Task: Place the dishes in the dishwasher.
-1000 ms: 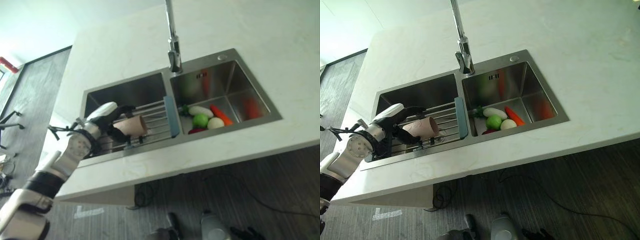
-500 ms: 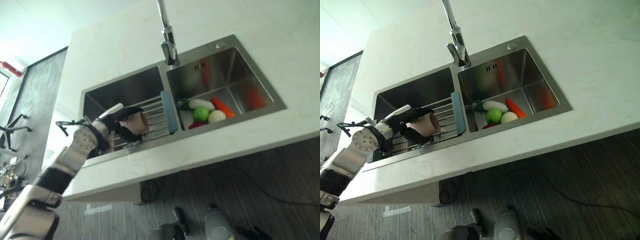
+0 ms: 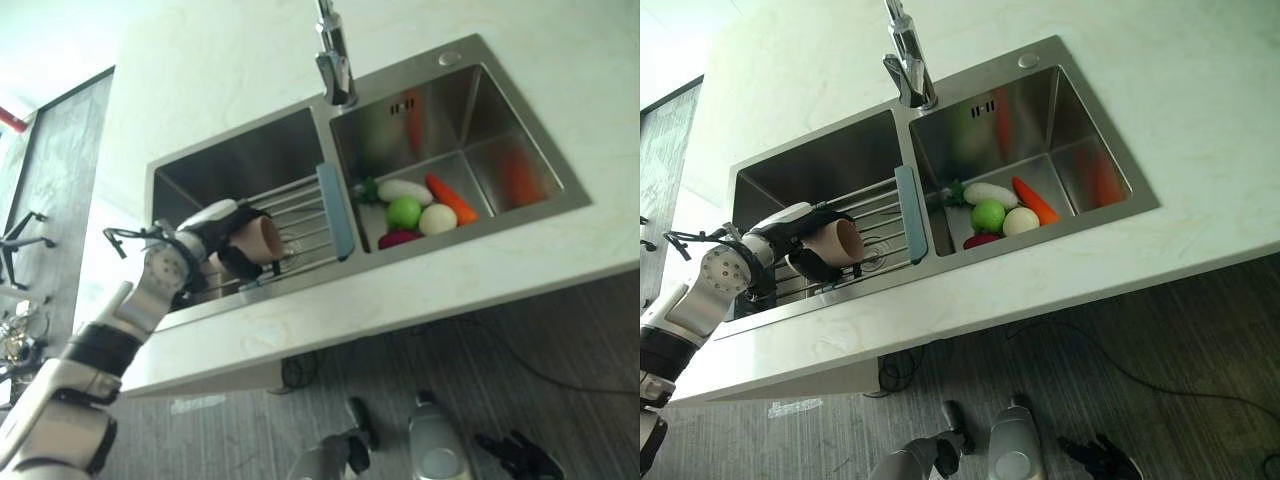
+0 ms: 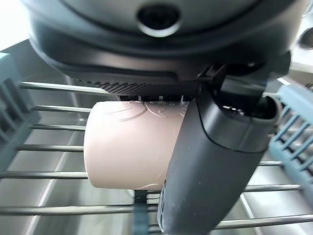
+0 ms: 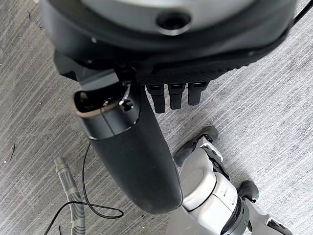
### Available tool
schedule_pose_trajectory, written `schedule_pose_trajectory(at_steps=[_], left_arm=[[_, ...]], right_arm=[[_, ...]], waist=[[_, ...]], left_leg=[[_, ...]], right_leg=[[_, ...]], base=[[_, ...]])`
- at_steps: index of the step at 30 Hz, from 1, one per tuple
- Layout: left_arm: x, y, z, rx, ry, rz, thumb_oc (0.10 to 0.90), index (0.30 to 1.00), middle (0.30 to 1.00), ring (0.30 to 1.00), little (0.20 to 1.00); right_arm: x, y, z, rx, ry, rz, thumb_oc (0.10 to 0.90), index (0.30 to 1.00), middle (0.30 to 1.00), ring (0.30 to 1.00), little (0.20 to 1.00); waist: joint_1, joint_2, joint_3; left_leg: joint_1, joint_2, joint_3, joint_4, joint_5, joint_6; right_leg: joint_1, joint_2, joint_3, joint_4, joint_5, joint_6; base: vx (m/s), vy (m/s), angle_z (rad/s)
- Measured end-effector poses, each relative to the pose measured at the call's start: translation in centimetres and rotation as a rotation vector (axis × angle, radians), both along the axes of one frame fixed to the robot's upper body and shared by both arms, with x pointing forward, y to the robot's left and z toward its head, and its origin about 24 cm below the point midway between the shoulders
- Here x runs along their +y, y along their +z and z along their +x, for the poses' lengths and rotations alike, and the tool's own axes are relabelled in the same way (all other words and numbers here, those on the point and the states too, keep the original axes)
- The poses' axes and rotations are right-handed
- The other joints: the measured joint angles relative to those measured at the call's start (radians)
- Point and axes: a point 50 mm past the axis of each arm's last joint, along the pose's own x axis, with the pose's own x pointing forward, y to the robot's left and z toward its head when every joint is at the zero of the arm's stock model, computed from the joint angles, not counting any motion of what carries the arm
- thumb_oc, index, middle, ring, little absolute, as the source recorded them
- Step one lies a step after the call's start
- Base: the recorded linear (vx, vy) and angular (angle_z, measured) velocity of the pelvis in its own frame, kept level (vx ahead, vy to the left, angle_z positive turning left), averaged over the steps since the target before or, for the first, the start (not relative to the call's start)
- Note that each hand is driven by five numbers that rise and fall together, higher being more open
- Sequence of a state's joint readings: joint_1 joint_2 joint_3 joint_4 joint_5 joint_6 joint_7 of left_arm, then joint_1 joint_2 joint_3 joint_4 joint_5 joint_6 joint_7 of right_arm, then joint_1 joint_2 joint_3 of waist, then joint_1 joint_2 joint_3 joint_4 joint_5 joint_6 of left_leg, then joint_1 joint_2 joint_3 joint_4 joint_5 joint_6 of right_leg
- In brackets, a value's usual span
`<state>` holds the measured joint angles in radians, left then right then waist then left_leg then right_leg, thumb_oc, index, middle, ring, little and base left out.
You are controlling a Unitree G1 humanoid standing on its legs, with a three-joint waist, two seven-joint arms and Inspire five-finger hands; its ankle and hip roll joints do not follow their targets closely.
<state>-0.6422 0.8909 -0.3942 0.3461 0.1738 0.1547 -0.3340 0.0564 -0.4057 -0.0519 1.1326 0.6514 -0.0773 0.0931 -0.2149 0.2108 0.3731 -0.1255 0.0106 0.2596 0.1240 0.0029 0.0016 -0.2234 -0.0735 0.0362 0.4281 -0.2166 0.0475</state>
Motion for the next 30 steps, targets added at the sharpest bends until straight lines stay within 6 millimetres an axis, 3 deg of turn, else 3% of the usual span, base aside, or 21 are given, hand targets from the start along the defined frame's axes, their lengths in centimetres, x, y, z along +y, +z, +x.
schedule_pose_trajectory(at_steps=[5, 6, 7, 13, 16, 21, 23, 25, 26, 30], left_arm=[[-0.1, 0.3, 0.3, 0.017, -0.019, 0.079, 0.8, 0.9, 0.9, 0.9, 0.9], [-0.1, 0.4, 0.4, 0.021, -0.025, 0.099, 0.452, 0.378, 0.378, 0.378, 0.378], [-0.1, 0.4, 0.5, 0.02, -0.029, 0.114, 0.4, 0.3, 0.3, 0.3, 0.3], [-0.6, 1.0, 0.4, -0.033, -0.121, 0.219, 0.4, 0.3, 0.3, 0.3, 0.3], [-1.8, 1.2, 0.0, -0.112, -0.209, 0.194, 0.4, 0.3, 0.3, 0.3, 0.3], [-4.4, 4.5, -1.7, -0.393, -0.355, 0.16, 0.4, 0.3, 0.3, 0.3, 0.3], [-4.8, 5.5, -2.2, -0.501, -0.367, 0.14, 0.4, 0.3, 0.3, 0.3, 0.3], [-4.0, 6.5, -3.0, -0.596, -0.342, 0.137, 0.4, 0.3, 0.3, 0.3, 0.3], [-2.6, 6.9, -3.8, -0.641, -0.289, 0.141, 0.4, 0.3, 0.3, 0.3, 0.3], [1.3, 7.4, -5.5, -0.707, -0.153, 0.181, 0.4, 0.3, 0.3, 0.3, 0.3]], right_arm=[[0.1, 0.3, 0.8, -0.016, 0.02, 0.001, 0.8, 0.9, 0.9, 0.9, 0.9], [0.1, 0.4, 1.1, -0.029, 0.025, -0.001, 0.8, 0.9, 0.9, 0.9, 0.9], [0.1, 0.5, 1.4, -0.036, 0.027, -0.001, 0.8, 0.9, 0.9, 0.9, 0.9], [0.0, 0.4, 1.4, -0.031, 0.024, -0.001, 0.8, 0.9, 0.9, 0.9, 0.9], [0.1, 0.2, 1.0, -0.015, 0.018, 0.004, 0.8, 0.9, 0.9, 0.9, 0.9], [0.7, -0.4, 0.3, 0.02, 0.015, 0.019, 0.8, 0.9, 0.9, 0.9, 0.9], [1.1, -0.8, -0.3, 0.05, 0.015, 0.029, 0.8, 0.9, 0.9, 0.9, 0.9], [2.1, -1.3, -0.6, 0.069, 0.033, 0.049, 0.8, 0.9, 0.9, 0.9, 0.9], [2.4, -1.3, -0.2, 0.066, 0.051, 0.055, 0.8, 0.9, 0.9, 0.9, 0.9], [2.4, -1.5, -0.7, 0.096, 0.043, 0.055, 0.8, 0.9, 0.9, 0.9, 0.9]], waist=[[-0.001, 0.002, 0.0], [-0.002, 0.002, 0.0], [-0.002, 0.002, 0.0], [0.0, 0.002, 0.0], [0.011, -0.002, -0.002], [0.05, -0.033, -0.014], [0.072, -0.049, -0.055], [0.094, -0.075, -0.104], [0.123, -0.083, -0.141], [0.196, -0.082, -0.181]], left_leg=[[0.0, 0.001, -0.002, 0.002, 0.0, 0.0], [0.0, 0.001, -0.001, 0.004, 0.0, 0.0], [0.0, 0.001, -0.001, 0.005, 0.0, 0.0], [0.0, 0.001, -0.013, 0.009, 0.001, 0.001], [0.004, 0.001, -0.024, 0.009, 0.005, 0.002], [0.024, 0.002, -0.05, 0.008, 0.01, 0.005], [0.024, 0.003, -0.073, 0.007, 0.014, 0.002], [0.025, 0.005, -0.104, 0.001, 0.025, -0.007], [0.025, 0.006, -0.13, -0.011, 0.041, -0.014], [0.023, 0.005, -0.188, -0.029, 0.069, -0.036]], right_leg=[[0.001, -0.001, -0.006, 0.001, 0.001, -0.001], [0.001, -0.001, -0.006, 0.002, 0.001, -0.001], [0.001, -0.002, -0.007, 0.002, 0.001, -0.001], [0.007, -0.008, -0.033, 0.007, 0.002, -0.002], [0.026, -0.013, -0.058, 0.003, 0.002, -0.002], [0.066, -0.014, -0.086, -0.008, 0.003, -0.004], [0.081, -0.014, -0.109, -0.012, 0.0, -0.006], [0.096, -0.011, -0.139, -0.02, -0.007, -0.013], [0.105, -0.004, -0.164, -0.018, -0.008, -0.02], [0.111, -0.008, -0.211, -0.007, -0.028, -0.041]], base=[[-0.01, 0.004, 0.0], [0.0, 0.0, 0.0], [0.0, 0.0, 0.0], [-0.04, -0.019, 0.06], [-0.03, -0.036, 0.15], [-0.04, -0.084, 0.18], [-0.07, -0.141, 0.29], [-0.12, -0.205, 0.49], [-0.12, -0.204, 0.58], [-0.07, -0.129, 0.45]])
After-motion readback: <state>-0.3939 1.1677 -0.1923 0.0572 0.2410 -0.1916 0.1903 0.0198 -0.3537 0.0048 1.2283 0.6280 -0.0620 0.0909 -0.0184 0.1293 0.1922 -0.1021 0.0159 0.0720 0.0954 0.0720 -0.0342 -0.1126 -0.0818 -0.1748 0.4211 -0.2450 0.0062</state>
